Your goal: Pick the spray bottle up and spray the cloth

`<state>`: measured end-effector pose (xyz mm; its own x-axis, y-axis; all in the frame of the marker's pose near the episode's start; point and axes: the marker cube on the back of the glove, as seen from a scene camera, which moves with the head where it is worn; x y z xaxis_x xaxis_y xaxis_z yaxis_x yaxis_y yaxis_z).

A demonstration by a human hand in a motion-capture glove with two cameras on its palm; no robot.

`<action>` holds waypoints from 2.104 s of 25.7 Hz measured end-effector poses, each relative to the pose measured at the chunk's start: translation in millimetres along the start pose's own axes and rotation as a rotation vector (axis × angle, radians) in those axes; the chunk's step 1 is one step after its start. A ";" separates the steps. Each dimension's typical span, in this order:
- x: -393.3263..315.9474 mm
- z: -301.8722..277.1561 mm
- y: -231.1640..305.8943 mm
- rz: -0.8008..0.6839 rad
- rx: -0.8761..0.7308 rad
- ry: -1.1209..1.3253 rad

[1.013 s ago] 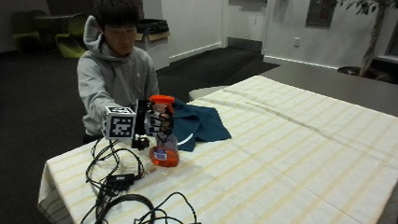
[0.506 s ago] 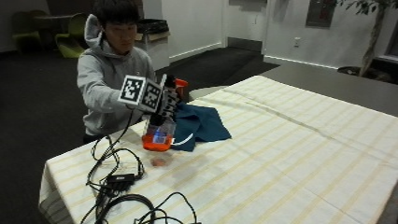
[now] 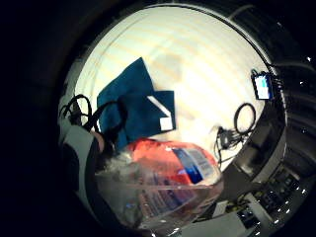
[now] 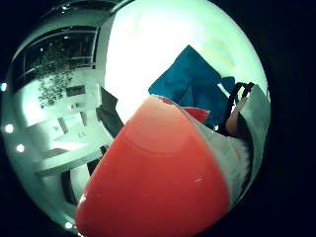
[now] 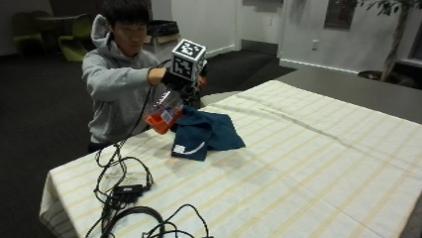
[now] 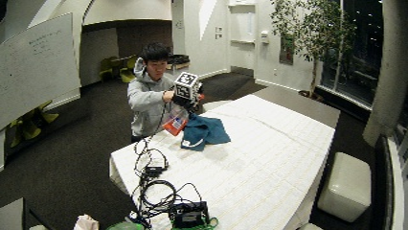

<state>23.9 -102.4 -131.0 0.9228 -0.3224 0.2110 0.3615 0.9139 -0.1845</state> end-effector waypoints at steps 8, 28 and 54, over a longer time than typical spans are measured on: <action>-10.7 64.0 -15.5 0.039 -0.181 0.150; -43.7 22.5 -7.7 0.026 -0.103 0.198; -137.8 -5.3 -167.0 -0.160 0.809 -0.833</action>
<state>-162.9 -211.9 -134.4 0.3937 -0.4613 0.7951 -0.0012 0.8647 0.5023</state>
